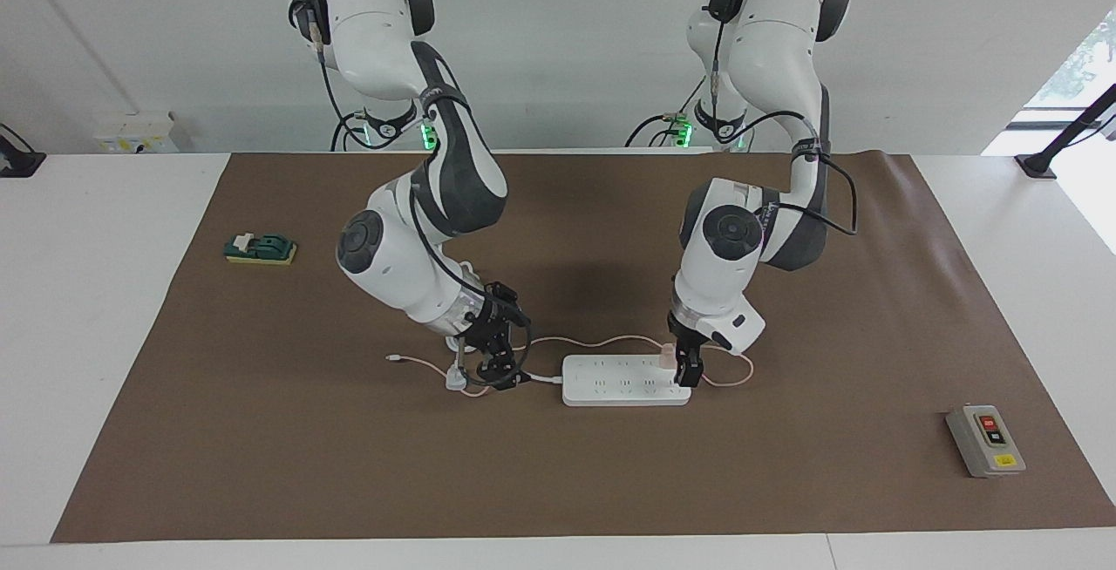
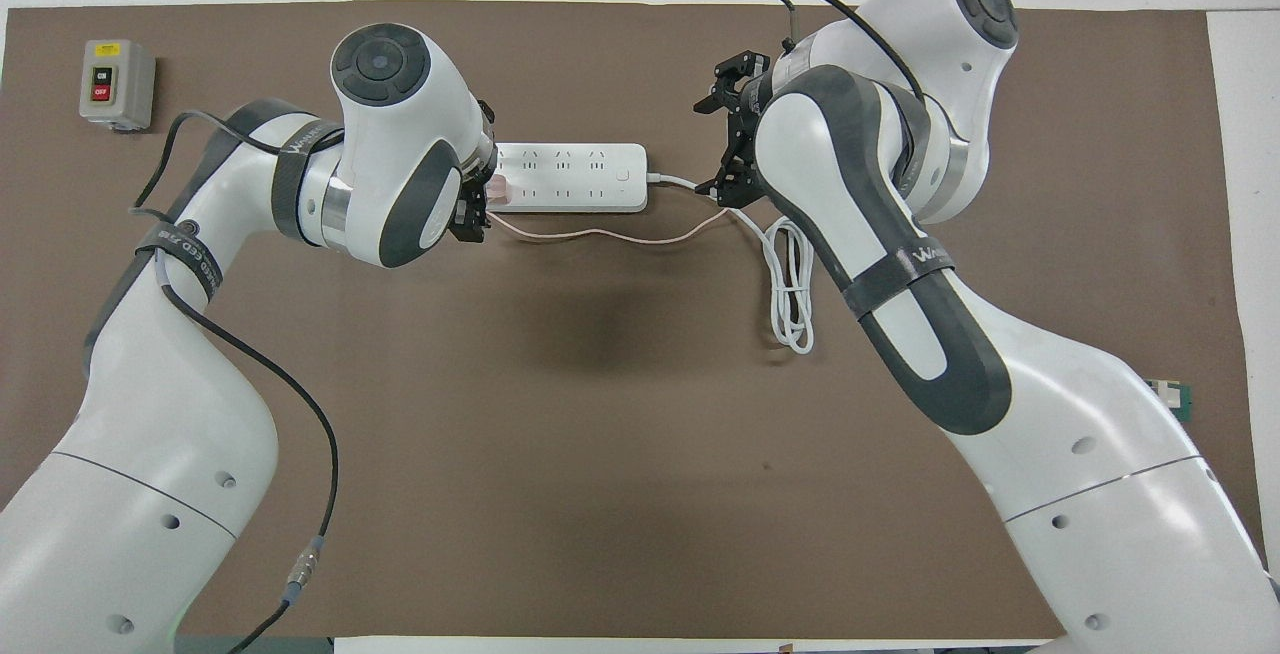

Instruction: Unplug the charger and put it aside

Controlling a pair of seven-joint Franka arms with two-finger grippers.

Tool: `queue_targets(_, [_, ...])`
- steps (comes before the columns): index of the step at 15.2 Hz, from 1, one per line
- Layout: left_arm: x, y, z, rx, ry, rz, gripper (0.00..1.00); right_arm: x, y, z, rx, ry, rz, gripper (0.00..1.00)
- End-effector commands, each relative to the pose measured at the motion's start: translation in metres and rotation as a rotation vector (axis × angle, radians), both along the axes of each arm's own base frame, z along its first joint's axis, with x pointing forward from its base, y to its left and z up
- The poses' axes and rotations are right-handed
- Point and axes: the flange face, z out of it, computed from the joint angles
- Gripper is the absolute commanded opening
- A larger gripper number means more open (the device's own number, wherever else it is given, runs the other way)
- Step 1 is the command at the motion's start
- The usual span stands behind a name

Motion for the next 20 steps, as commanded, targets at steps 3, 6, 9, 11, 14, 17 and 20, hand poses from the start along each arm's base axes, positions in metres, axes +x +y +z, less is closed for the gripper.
queue_targets(3, [-0.003, -0.001, -0.005, -0.011, 0.002, 0.020, 0.58, -0.013, 0.061, -0.004, 0.029, -0.048, 0.009, 1.00])
queue_targets(6, [-0.003, -0.002, -0.005, -0.013, 0.000, 0.010, 0.23, -0.024, 0.064, -0.014, 0.020, -0.001, 0.027, 1.00])
queue_targets(9, [-0.003, -0.002, -0.004, -0.015, 0.000, 0.024, 0.00, -0.025, 0.071, -0.014, 0.003, -0.040, 0.034, 1.00])
queue_targets(11, [-0.003, -0.002, -0.005, -0.012, 0.000, 0.020, 0.00, -0.028, 0.069, -0.035, -0.011, 0.007, 0.096, 1.00])
queue_targets(14, [-0.002, -0.001, -0.006, -0.010, 0.001, 0.015, 0.00, -0.030, 0.078, -0.060, -0.029, 0.015, 0.166, 1.00])
queue_targets(17, [-0.002, -0.001, -0.006, -0.010, 0.001, 0.018, 0.00, -0.031, 0.079, -0.064, -0.063, -0.024, 0.230, 1.00])
queue_targets(20, [-0.003, -0.001, -0.007, -0.008, 0.003, 0.014, 0.00, -0.029, 0.079, -0.063, -0.072, -0.047, 0.249, 1.00])
